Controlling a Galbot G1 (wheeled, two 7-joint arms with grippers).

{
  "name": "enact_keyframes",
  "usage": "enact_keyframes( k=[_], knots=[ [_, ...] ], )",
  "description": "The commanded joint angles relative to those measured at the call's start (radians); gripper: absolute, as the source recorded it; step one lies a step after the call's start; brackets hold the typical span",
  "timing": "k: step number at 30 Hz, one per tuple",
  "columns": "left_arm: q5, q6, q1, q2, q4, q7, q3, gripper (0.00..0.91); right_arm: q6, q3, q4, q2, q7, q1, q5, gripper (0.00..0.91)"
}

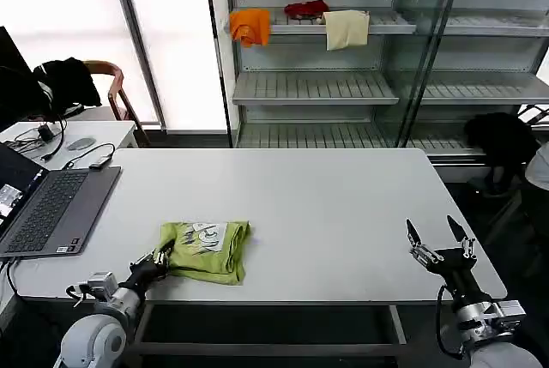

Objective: Fold and organize the clothes.

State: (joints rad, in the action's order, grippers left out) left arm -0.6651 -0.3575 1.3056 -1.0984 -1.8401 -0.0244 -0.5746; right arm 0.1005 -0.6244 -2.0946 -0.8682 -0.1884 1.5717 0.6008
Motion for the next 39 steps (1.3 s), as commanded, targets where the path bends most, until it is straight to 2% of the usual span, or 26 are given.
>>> enact_keyframes(
  k=[1, 9, 13, 15, 17, 18, 19, 20, 21, 22, 23, 24, 27, 30, 34, 39],
  knots=[
    [-0.032, 0.026, 0.007, 0.087, -0.078, -0.032, -0.072, 0.000, -0.008, 0.012, 0.001, 0.001, -0.002, -0.027, 0.001, 0.907],
    [-0.124, 0.027, -0.033, 0.355, -0.055, -0.016, -0.345, 0.000, -0.018, 0.033, 0.003, 0.002, -0.001, -0.050, 0.000, 0.907],
    [-0.121, 0.024, -0.066, 0.436, -0.089, 0.053, -0.411, 0.000, -0.017, 0.030, 0.004, 0.002, -0.002, -0.048, 0.000, 0.907],
    [-0.099, 0.027, -0.080, 0.447, -0.113, 0.100, -0.394, 0.000, -0.018, 0.026, 0.001, 0.004, -0.001, -0.047, 0.001, 0.907],
    [-0.041, 0.042, -0.073, 0.442, -0.116, 0.161, -0.354, 0.000, -0.018, 0.022, -0.002, 0.005, -0.001, -0.046, 0.002, 0.907],
    [0.114, 0.127, -0.057, 0.422, -0.093, 0.231, -0.297, 0.000, -0.018, 0.020, -0.004, 0.005, -0.001, -0.045, 0.002, 0.907],
    [0.222, 0.171, -0.046, 0.395, -0.070, 0.279, -0.228, 0.000, -0.018, 0.019, -0.006, 0.003, -0.001, -0.042, 0.003, 0.907],
    [0.279, 0.218, -0.044, 0.380, -0.050, 0.297, -0.185, 0.000, -0.017, 0.016, -0.007, 0.003, -0.001, -0.040, 0.003, 0.907],
    [0.377, 0.305, -0.046, 0.342, 0.016, 0.318, -0.068, 0.000, -0.014, 0.013, -0.008, 0.002, 0.000, -0.033, 0.004, 0.907],
    [0.432, 0.344, -0.049, 0.311, 0.085, 0.323, 0.013, 0.000, -0.012, 0.010, -0.010, 0.002, 0.002, -0.025, 0.004, 0.907],
    [0.454, 0.409, -0.051, 0.287, 0.119, 0.324, 0.037, 0.000, -0.011, 0.009, -0.010, 0.003, 0.003, -0.022, 0.004, 0.907],
    [0.557, 0.476, -0.055, 0.245, 0.186, 0.332, 0.106, 0.000, -0.007, 0.007, -0.009, 0.002, 0.004, -0.016, 0.004, 0.907],
    [0.621, 0.540, -0.047, 0.165, 0.225, 0.335, 0.194, 0.000, -0.005, -0.001, -0.009, 0.003, 0.004, -0.005, 0.004, 0.907],
    [0.585, 0.509, -0.051, 0.130, 0.135, 0.301, 0.233, 0.020, -0.005, -0.003, -0.010, 0.007, 0.004, -0.004, 0.004, 0.907],
    [0.433, 0.366, -0.094, 0.148, -0.021, 0.214, 0.255, 0.030, -0.011, 0.006, -0.014, 0.004, 0.005, -0.017, 0.002, 0.907],
    [0.394, 0.281, -0.148, 0.172, -0.054, 0.167, 0.282, 0.030, -0.014, 0.023, -0.012, -0.007, 0.005, -0.029, -0.006, 0.907]
  ],
)
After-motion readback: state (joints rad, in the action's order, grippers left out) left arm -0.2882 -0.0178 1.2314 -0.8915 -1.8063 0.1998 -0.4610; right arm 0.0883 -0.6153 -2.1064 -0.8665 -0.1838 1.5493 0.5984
